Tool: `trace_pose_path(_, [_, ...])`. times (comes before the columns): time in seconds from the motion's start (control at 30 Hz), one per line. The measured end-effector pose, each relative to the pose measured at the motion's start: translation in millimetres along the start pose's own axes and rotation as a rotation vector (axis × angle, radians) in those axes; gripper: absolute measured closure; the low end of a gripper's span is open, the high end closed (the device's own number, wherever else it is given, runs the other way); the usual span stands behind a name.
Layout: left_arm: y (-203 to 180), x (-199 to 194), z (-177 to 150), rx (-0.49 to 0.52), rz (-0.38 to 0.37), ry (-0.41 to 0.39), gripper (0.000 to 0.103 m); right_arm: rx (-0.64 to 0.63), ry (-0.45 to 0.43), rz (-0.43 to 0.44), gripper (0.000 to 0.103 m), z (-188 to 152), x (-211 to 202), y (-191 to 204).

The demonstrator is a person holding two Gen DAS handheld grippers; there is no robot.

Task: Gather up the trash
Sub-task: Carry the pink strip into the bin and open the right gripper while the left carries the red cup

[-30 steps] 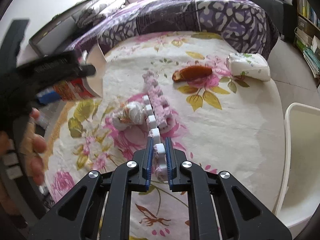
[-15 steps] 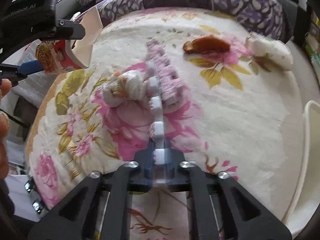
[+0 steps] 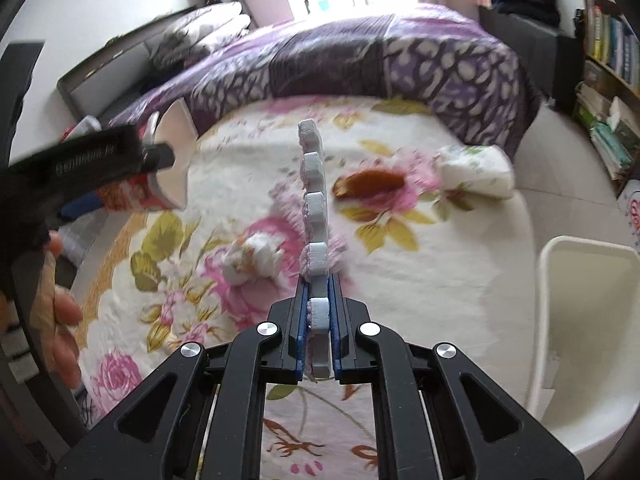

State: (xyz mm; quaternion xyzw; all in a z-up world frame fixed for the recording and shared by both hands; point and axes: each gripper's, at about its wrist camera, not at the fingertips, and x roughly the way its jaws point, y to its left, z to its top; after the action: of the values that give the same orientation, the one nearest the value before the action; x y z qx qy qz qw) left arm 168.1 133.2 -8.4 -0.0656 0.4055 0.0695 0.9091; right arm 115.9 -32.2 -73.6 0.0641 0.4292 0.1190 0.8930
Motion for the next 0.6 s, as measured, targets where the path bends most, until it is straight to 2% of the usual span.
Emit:
trace_pose_path(0.23, [-23,-16,-10,0.034,-0.014,-0.044,0.019,0.028,-0.048,-0.058,0.094,5,-21,-21])
trace_pose_path(0.6, [-61,-20,-28,0.113,-0.046,-0.04,0.019,0.061,-0.076,-0.135,0.094,3,-45,-53])
